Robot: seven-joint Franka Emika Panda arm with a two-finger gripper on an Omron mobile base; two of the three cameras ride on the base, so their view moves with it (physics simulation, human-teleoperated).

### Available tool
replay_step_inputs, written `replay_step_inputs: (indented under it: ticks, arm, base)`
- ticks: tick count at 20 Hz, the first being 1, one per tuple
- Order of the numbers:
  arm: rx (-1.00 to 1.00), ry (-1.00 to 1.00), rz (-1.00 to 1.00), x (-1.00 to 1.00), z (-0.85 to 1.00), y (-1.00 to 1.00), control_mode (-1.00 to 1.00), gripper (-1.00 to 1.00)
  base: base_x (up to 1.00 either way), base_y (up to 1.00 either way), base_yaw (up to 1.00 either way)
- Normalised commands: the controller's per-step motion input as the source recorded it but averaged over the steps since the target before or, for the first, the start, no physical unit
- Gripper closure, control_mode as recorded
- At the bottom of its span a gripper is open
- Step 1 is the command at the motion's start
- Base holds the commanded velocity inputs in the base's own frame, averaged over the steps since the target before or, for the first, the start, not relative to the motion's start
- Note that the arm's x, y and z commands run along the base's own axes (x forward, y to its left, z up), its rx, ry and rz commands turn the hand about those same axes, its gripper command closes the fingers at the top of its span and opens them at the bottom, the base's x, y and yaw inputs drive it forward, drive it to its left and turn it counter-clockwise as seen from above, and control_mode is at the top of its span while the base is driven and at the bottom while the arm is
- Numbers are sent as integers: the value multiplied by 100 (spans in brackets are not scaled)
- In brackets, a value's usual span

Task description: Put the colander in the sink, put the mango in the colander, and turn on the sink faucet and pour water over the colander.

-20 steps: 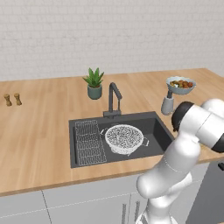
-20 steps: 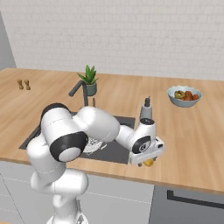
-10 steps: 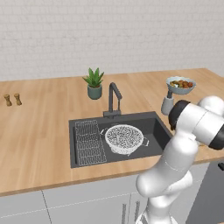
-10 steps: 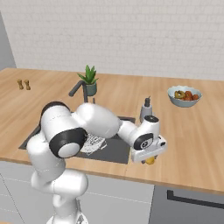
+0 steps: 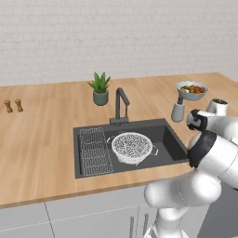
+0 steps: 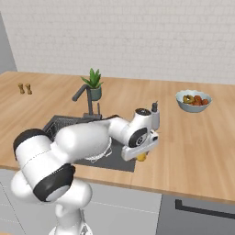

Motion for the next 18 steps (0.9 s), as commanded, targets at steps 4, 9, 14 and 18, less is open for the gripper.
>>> replay_step_inputs:
  ticks: [4,9,14,18]
  arm:
    - [0,6,13,30,26,100,-100,100]
    - [3,8,13,35,16,99,-100,100]
    - [23,12,16,67,10,63,-100,100]
    - [26,5,14,53,-13,39,-100,100]
  base:
    - [0,0,0]
    - [0,0,0]
    - [0,0,0]
    - [0,0,0]
